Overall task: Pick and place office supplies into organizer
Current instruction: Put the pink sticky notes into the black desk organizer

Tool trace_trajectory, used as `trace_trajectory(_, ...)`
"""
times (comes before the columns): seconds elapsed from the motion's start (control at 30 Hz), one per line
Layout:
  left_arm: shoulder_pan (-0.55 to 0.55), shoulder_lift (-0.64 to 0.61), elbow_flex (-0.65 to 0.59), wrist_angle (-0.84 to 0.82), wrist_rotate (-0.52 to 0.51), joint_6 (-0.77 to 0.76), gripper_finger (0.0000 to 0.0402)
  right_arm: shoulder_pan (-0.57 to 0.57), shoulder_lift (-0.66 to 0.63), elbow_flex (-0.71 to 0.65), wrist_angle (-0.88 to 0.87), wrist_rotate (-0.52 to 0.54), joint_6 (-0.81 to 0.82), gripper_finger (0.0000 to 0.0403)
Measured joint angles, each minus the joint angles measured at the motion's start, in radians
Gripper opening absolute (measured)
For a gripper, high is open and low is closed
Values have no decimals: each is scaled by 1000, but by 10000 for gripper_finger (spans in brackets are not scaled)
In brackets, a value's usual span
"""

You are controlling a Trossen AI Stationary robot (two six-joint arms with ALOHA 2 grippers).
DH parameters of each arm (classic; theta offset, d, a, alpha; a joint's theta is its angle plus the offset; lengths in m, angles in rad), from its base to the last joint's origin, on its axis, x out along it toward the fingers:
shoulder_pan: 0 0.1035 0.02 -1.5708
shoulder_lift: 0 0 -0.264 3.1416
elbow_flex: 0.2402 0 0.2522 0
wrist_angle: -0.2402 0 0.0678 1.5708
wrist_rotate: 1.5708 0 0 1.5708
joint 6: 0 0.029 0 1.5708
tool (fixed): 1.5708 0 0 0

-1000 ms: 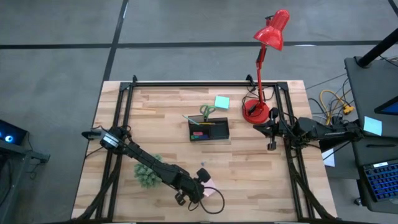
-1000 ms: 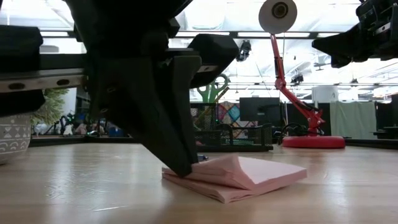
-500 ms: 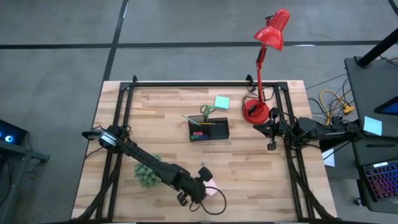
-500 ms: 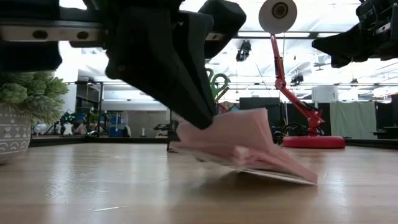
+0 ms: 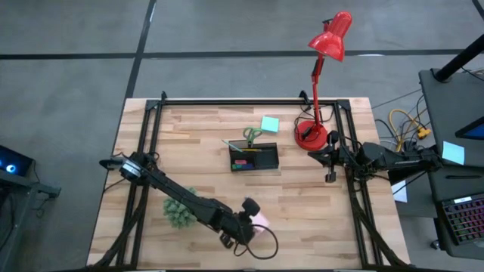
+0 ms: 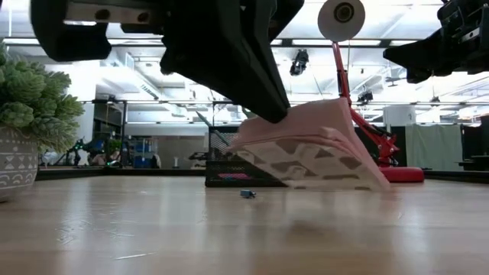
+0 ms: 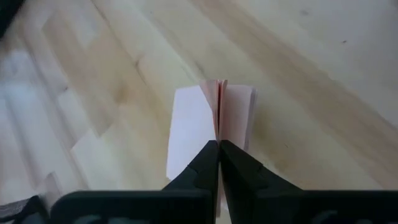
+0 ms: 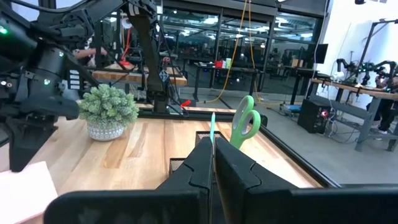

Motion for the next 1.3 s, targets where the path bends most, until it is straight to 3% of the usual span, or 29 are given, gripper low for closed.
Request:
trace_trajectory(0.83, 12, -1, 41, 9, -300, -56, 0, 0, 0, 0, 0, 0, 0, 8)
trace_trajectory(1.3, 86, -1, 58, 19, -412, -81, 0, 0, 0, 0, 0, 0, 2, 9)
